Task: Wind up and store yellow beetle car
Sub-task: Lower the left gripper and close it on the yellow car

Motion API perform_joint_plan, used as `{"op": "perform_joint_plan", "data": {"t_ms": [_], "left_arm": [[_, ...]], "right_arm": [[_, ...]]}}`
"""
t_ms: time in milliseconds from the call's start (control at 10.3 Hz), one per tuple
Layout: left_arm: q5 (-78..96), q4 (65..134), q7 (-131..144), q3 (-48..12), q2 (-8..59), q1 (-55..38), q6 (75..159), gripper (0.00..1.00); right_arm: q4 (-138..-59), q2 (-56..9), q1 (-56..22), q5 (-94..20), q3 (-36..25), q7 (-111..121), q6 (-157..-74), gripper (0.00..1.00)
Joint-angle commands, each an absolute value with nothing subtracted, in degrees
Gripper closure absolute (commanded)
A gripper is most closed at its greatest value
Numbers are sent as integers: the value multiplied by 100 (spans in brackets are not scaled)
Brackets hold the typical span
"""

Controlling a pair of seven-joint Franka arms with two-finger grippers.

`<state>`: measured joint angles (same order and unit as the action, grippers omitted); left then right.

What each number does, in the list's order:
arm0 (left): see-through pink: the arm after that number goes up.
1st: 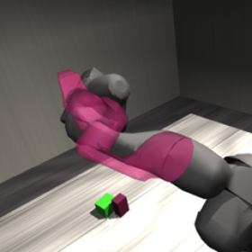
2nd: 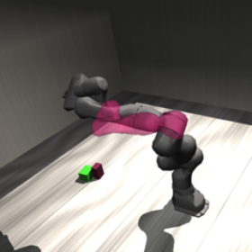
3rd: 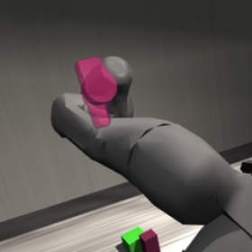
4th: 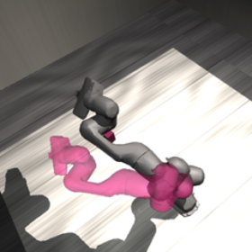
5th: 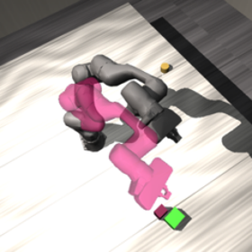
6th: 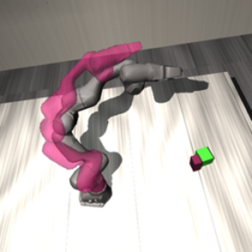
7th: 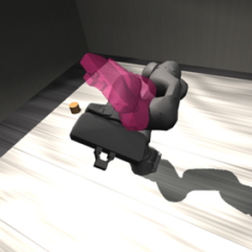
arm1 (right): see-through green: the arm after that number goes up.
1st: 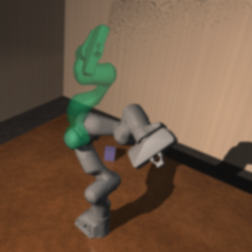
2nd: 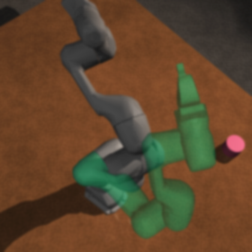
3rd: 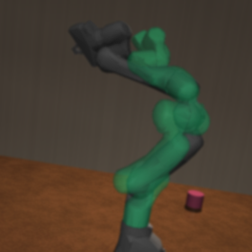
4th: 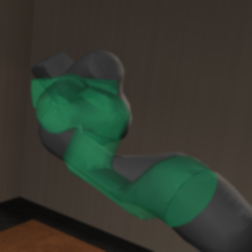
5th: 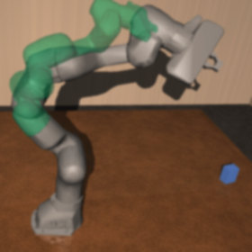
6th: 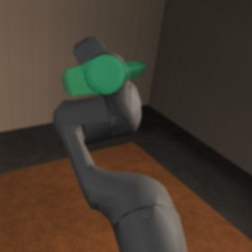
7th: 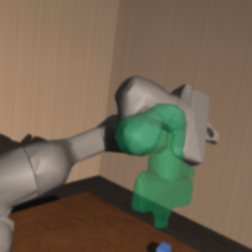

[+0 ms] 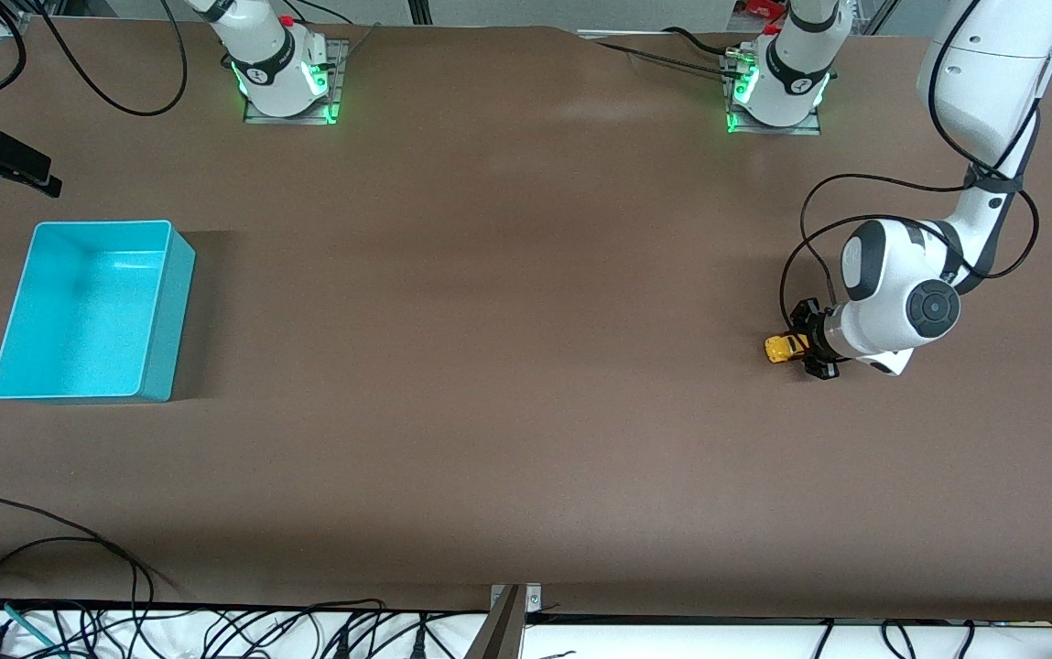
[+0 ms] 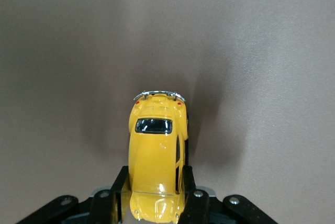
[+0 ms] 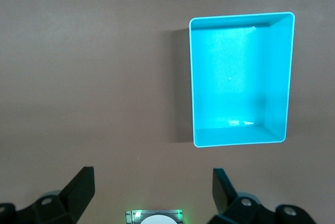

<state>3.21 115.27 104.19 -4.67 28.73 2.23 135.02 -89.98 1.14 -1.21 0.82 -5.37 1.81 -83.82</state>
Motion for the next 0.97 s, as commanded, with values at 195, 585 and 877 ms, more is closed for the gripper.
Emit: {"op": "perform_joint_plan", "data": {"t_ms": [195,585,877], "left_arm": [[97,11584,10092,-483,2848,-183,13404,100],[-97,11575,10020,-501,2874,-650,13447,100],[-97,11575,9828,-501,3137,-362,13789,100]], "right_arm": [[-8912,123,-149,88,-536,88,-8306,0],[-8912,132,-149,88,-527,88,-8314,0],[-8912,132,-149,88,-519,88,-8314,0]]}}
